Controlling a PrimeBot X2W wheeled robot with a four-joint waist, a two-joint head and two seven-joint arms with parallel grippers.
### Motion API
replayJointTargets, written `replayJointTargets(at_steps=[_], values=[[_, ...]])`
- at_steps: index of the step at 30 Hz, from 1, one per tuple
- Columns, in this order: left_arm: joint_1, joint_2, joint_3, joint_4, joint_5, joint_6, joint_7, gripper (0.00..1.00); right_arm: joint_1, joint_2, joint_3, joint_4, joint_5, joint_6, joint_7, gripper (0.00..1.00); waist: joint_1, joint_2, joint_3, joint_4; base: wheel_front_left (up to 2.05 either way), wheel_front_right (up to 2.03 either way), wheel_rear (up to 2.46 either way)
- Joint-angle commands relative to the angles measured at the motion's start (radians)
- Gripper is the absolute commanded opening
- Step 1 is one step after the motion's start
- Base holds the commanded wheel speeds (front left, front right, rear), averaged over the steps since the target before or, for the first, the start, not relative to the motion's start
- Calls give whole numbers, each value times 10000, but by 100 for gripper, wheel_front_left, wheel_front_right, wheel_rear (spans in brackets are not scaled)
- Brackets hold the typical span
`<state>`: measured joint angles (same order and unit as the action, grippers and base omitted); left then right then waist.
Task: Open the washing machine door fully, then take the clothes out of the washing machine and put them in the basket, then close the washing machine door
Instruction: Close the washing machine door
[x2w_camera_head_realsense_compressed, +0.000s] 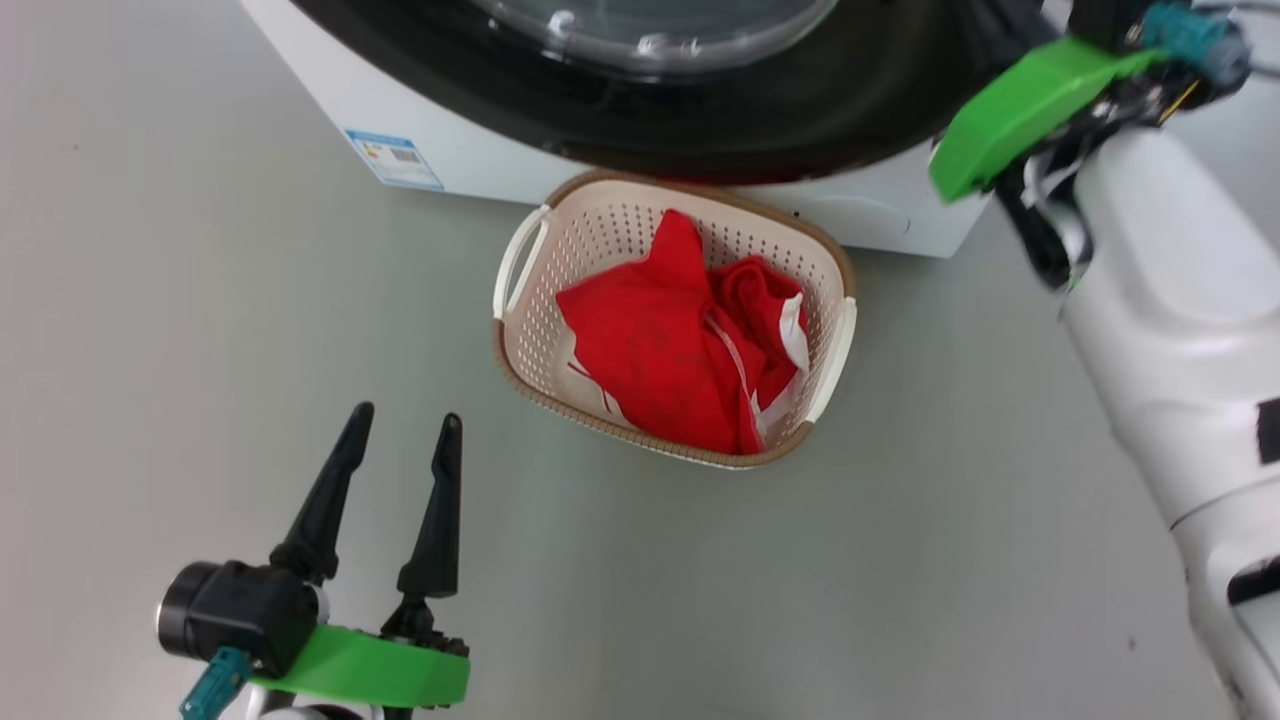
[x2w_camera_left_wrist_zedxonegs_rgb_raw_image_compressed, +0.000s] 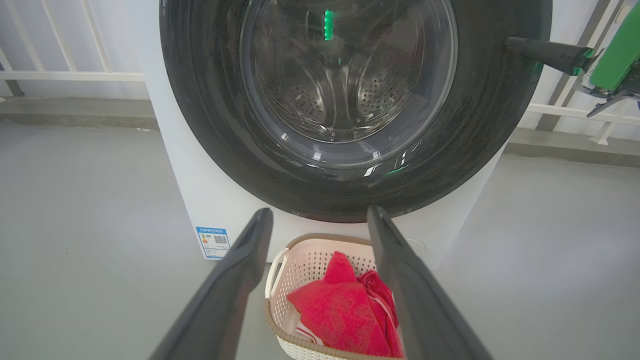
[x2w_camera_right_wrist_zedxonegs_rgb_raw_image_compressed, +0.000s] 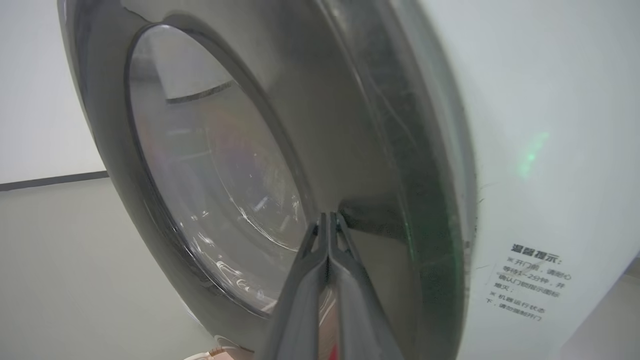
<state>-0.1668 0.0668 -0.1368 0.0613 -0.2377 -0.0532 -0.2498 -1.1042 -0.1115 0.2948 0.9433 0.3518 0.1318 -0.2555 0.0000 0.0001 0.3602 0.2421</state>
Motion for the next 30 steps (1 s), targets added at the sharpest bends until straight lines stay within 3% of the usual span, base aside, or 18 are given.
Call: replayJointTargets(at_steps=[1,12,22,23,24,26,30], values=[[-218,57,273,-300,124,-29,-120,100,-483,56,-162,-83,-72,-11,-63,0,0,-1,248,81,0,0,0],[-479,-33,263,-245,202,-42,-120,100,-1333,187,-1213,169,-1296,-11,-63,0,0,-1,507,123,0,0,0],[-478,-68,389,-146,171,-54,-120,100,-364,536,-997,-165,-1049,-11,-63,0,0,-1,188,-179,0,0,0],[-478,-72,415,-144,162,-46,-120,100,-185,552,-931,-292,-968,-11,-63,10,0,-1,121,-228,0,0,0],[-483,-77,466,-166,134,-24,-120,100,14,563,-864,-435,-893,-11,-63,36,0,-1,53,-279,0,0,0],[-467,-90,571,-182,37,24,-120,100,467,579,-756,-759,-758,-11,-63,100,0,-1,-103,-387,0,0,0],[-374,-105,648,-64,-206,-24,-120,100,1498,593,-583,-1423,-629,-11,-63,100,0,-1,-468,-689,0,0,0]])
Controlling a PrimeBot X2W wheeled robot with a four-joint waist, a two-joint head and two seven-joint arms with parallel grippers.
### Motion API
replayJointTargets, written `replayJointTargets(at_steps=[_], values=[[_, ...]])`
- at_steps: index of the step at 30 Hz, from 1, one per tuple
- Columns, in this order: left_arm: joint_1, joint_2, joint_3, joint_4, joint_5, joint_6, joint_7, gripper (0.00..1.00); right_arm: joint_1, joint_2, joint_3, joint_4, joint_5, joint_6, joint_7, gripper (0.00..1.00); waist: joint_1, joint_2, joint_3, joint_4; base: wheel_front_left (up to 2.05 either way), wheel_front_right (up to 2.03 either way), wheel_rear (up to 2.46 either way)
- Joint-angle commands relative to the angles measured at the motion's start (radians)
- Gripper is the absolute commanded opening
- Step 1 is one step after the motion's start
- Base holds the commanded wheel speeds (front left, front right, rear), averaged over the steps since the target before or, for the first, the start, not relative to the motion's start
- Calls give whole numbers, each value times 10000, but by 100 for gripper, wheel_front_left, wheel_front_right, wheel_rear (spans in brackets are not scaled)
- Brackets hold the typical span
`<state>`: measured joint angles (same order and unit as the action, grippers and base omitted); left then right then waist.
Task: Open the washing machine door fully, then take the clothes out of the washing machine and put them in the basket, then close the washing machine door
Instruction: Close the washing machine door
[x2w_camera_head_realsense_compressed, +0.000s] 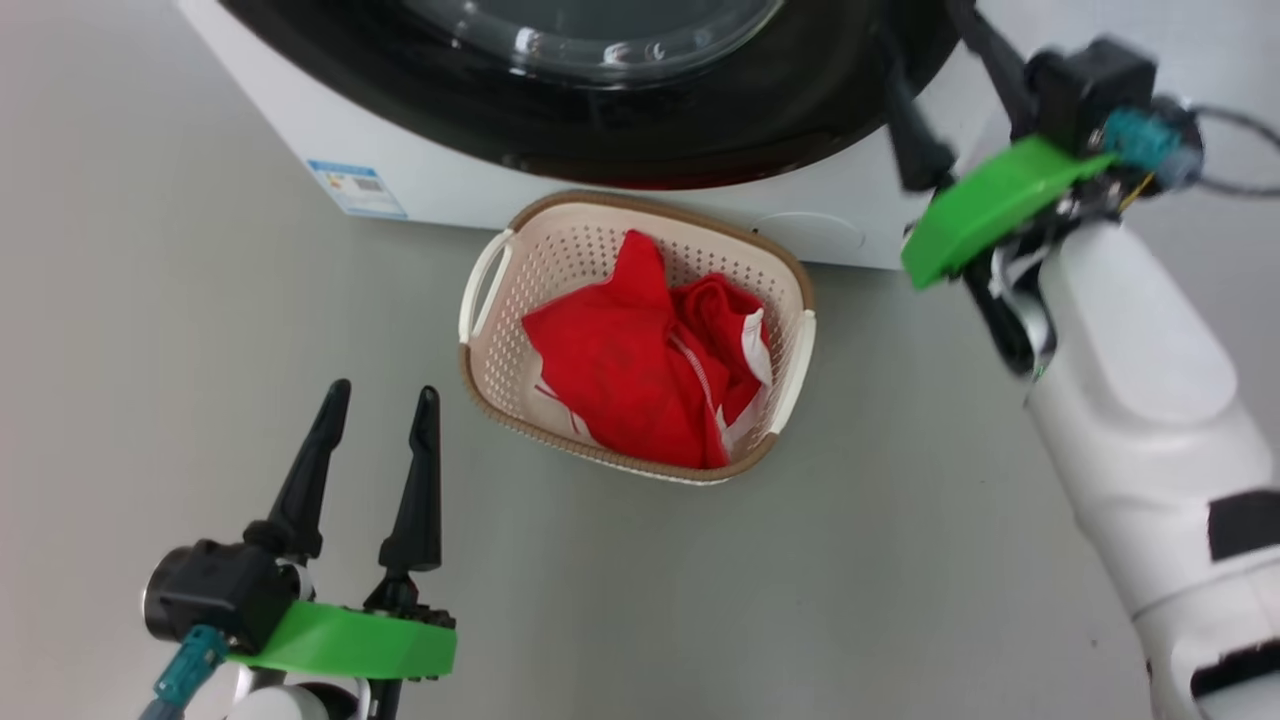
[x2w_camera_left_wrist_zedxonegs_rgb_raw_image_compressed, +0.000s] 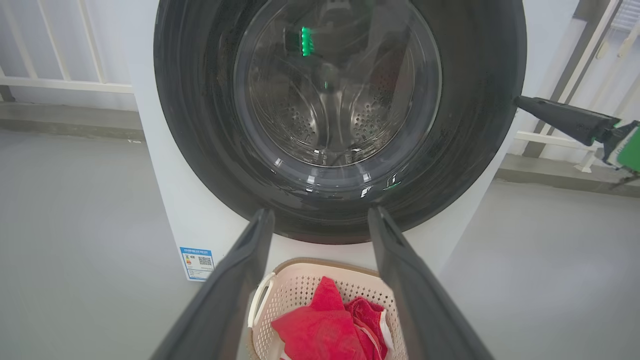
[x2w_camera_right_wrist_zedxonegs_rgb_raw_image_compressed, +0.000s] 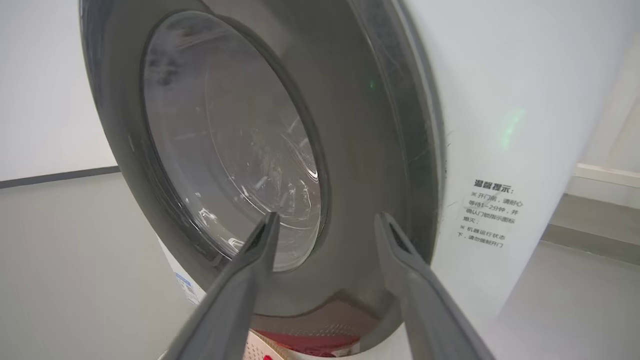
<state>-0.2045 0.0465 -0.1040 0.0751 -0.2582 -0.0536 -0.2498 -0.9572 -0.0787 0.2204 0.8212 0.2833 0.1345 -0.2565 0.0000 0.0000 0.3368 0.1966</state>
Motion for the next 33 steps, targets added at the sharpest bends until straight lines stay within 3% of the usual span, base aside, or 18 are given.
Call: replayJointTargets(at_steps=[1,10,21,33], values=[[16,96,352,-173,-70,-22,-120,100,294,265,208,-386,-28,-38,-53,100,0,0,-325,-314,0,0,0],[91,109,310,158,-341,-115,-110,100,2492,123,82,-1711,-783,-38,-53,100,0,0,-1045,-1045,0,0,0],[414,249,168,762,-519,-297,-114,100,5531,60,-1687,-4441,-1158,-38,-53,100,0,0,-2276,-1611,0,0,0],[1123,541,390,754,-397,-130,-118,100,7484,103,-2600,-5910,-1154,-38,-53,100,0,0,-3274,-2155,0,0,0]])
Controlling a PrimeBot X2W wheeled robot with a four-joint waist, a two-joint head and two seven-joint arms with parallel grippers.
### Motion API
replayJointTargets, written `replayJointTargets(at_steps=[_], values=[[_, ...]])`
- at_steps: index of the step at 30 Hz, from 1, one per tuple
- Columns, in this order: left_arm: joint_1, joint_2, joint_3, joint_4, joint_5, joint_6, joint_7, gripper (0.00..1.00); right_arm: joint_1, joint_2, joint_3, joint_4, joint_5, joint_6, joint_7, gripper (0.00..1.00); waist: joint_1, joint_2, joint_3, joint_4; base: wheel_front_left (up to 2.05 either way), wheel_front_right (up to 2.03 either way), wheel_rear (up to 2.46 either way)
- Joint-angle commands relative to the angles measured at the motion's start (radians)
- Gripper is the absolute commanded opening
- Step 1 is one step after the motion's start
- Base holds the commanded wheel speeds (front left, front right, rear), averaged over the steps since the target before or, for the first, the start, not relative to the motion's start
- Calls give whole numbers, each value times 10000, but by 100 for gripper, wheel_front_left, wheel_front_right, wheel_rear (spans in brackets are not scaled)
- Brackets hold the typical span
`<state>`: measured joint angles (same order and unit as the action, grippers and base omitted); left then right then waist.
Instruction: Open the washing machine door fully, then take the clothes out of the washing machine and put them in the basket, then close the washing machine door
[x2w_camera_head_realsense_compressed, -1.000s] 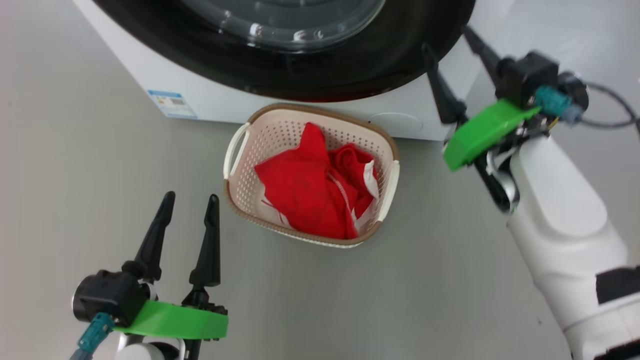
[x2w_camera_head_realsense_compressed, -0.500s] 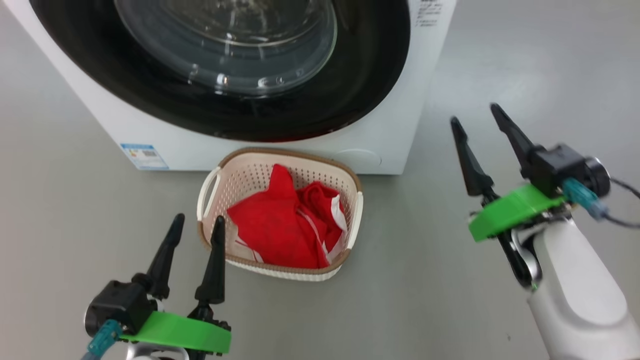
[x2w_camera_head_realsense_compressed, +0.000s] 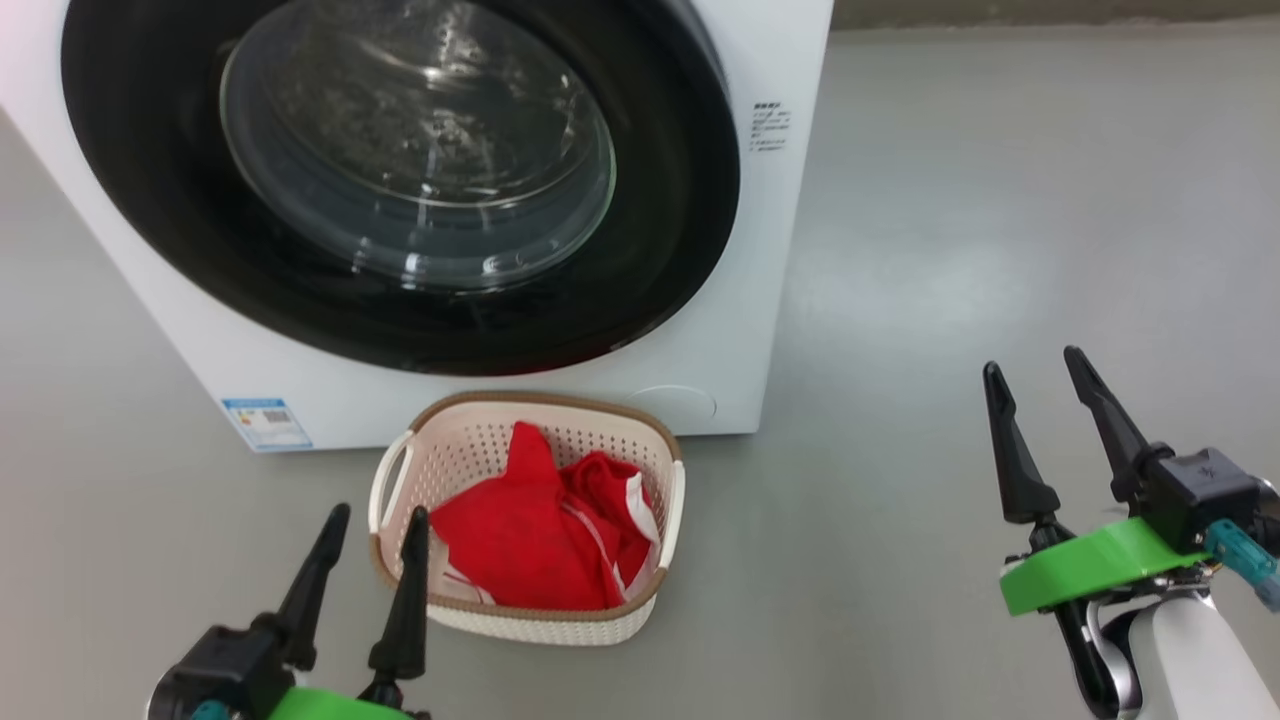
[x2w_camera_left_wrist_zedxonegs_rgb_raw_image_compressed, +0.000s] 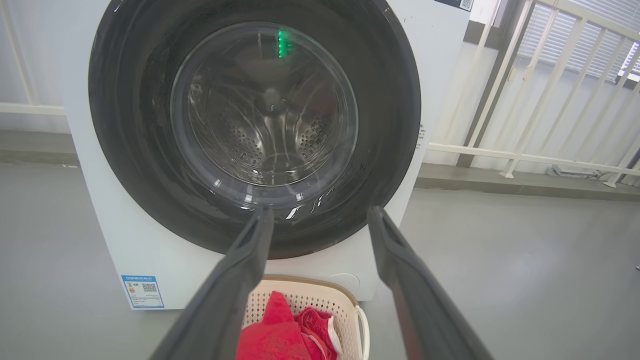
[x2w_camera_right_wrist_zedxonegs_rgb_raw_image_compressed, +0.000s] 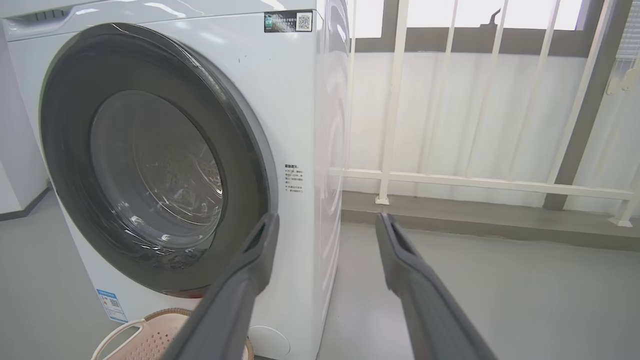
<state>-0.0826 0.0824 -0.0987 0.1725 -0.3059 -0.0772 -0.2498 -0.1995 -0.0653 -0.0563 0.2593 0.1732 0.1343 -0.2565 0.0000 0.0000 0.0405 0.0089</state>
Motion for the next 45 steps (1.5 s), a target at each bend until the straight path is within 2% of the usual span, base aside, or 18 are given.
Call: replayJointTargets(at_steps=[1,11,22,40,41,45], values=[[-4,207,394,-294,73,119,-118,100,15,-15,131,-402,-34,-36,-53,100,0,0,-368,-335,0,0,0],[628,346,833,-892,49,53,-119,100,1176,112,-148,-1408,168,-36,-53,100,0,0,-708,-519,0,0,0],[1060,273,1062,-971,160,0,-120,100,2437,147,10,-1852,572,-36,-53,100,0,0,-916,-483,0,0,0],[1188,104,1287,-1078,248,-94,-120,100,2535,150,78,-2135,530,-36,-53,100,0,0,-986,-478,0,0,0],[1433,-16,935,-725,150,-30,10,0,2795,297,-224,-1794,546,0,0,0,0,0,-989,-482,0,0,0],[1552,-125,886,-188,129,-30,46,0,2925,440,-231,-1238,571,2,20,0,0,0,-990,-483,0,0,0]])
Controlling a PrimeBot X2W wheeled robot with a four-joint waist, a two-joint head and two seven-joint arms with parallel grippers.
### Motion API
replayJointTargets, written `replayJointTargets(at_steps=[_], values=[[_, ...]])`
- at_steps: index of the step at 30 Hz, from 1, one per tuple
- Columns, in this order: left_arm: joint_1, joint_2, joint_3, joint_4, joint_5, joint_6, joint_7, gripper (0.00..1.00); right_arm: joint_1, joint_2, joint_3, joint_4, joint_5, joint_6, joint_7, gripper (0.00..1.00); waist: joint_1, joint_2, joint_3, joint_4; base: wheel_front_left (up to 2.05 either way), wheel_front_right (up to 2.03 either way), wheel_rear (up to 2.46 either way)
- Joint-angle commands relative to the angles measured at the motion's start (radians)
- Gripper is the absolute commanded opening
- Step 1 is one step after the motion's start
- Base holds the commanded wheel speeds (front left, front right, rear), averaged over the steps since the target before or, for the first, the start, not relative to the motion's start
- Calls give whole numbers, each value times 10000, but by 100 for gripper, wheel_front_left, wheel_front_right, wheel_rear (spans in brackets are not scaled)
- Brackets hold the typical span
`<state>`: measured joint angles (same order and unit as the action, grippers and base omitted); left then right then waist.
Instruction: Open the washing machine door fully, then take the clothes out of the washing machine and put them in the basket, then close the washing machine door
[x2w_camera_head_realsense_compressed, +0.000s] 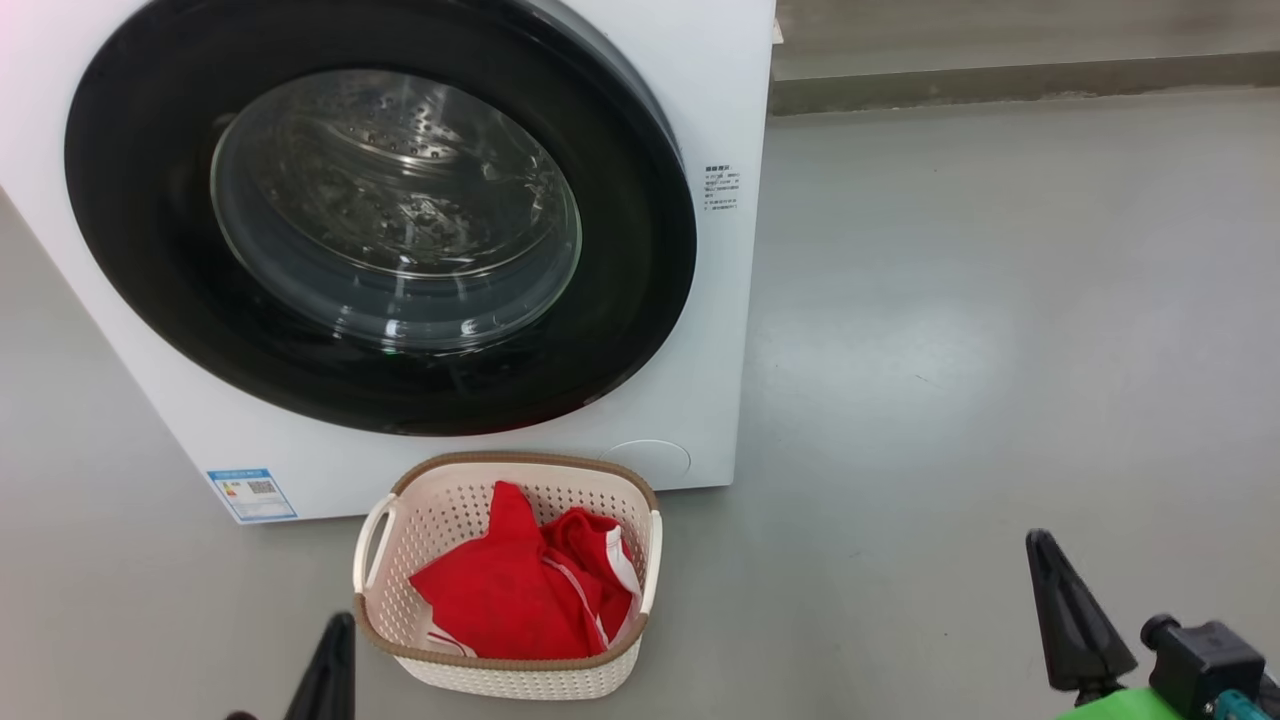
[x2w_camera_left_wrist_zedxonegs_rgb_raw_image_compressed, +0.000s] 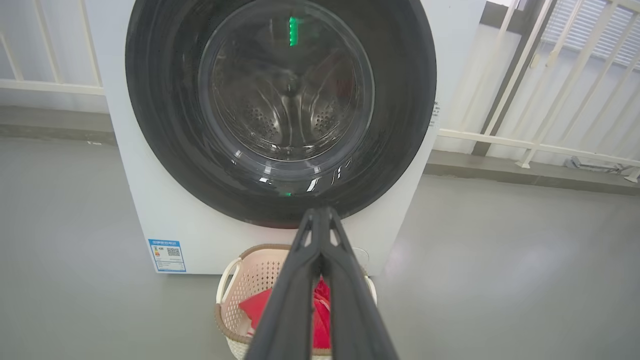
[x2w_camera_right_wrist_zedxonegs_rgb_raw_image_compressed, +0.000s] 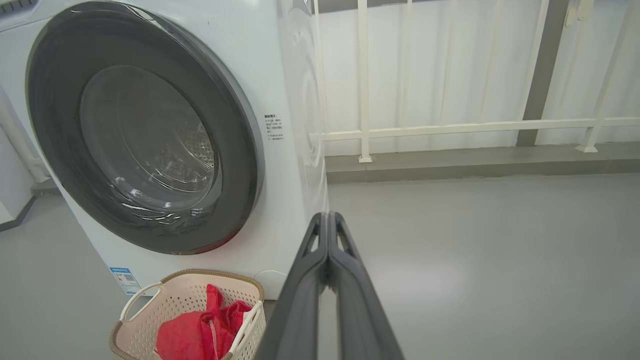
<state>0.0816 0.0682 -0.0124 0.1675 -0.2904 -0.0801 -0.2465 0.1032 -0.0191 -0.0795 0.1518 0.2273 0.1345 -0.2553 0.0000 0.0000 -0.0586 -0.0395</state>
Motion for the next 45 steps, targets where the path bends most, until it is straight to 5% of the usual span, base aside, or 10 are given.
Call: replayJointTargets(at_steps=[1,45], values=[[-51,7,23,-56,-61,-3,24,0,-49,-9,2,-77,68,0,16,0,0,0,1,1,0,0,0],[-718,-59,461,251,-4698,-180,1288,0,-788,-165,-58,288,4982,-14,1263,0,0,0,213,141,0,0,0]])
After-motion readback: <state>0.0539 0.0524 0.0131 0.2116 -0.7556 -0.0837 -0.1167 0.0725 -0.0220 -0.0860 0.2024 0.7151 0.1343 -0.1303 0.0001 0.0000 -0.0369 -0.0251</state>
